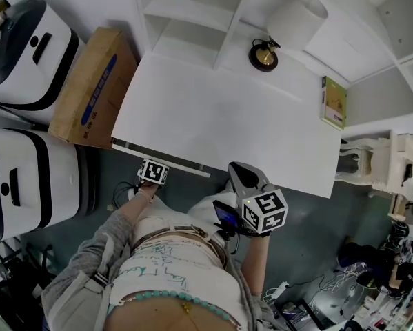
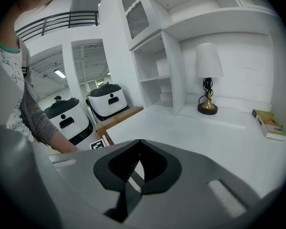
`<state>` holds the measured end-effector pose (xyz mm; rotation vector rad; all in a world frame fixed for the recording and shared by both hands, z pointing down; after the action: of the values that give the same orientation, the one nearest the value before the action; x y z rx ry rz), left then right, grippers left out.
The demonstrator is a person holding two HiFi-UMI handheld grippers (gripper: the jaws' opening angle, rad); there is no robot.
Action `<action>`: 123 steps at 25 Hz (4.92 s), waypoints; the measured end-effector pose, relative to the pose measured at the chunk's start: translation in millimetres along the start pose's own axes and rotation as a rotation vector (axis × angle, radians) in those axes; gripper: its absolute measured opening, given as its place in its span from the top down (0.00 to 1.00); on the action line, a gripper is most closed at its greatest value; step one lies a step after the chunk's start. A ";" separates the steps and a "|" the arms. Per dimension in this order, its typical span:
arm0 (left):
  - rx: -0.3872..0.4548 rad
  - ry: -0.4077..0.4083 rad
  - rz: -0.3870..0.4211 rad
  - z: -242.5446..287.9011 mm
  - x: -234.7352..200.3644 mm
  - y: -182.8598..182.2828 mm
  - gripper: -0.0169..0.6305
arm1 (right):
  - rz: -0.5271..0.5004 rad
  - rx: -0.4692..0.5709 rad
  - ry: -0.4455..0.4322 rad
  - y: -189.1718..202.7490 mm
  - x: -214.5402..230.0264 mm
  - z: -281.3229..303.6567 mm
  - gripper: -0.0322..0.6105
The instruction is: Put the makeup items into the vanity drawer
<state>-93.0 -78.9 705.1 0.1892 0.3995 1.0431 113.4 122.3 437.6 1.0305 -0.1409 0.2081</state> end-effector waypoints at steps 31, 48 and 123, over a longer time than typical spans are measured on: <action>0.093 -0.051 0.028 6.8 -3.0 -28.1 0.85 | 0.022 -0.013 0.019 -9.0 22.8 13.8 0.90; 0.118 -0.066 0.041 12.1 -3.2 -30.2 0.84 | 0.035 0.001 0.060 -8.3 30.9 6.4 0.90; 0.628 0.128 0.193 -162.2 109.2 -83.1 0.97 | -0.031 0.119 -0.002 -12.2 -34.0 -6.5 0.90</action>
<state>-44.6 -31.1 503.8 0.7357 0.8326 1.0961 83.3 118.2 416.9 1.1504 -0.1153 0.1888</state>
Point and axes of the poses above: the fingertips, and each gripper's own axes: z forward along the fingers, x to its right, y out of its underside, the point moved 9 cm from there along -z, backward along the fingers, and after that the axes turned 5 degrees about x, right-handed, at the moved point
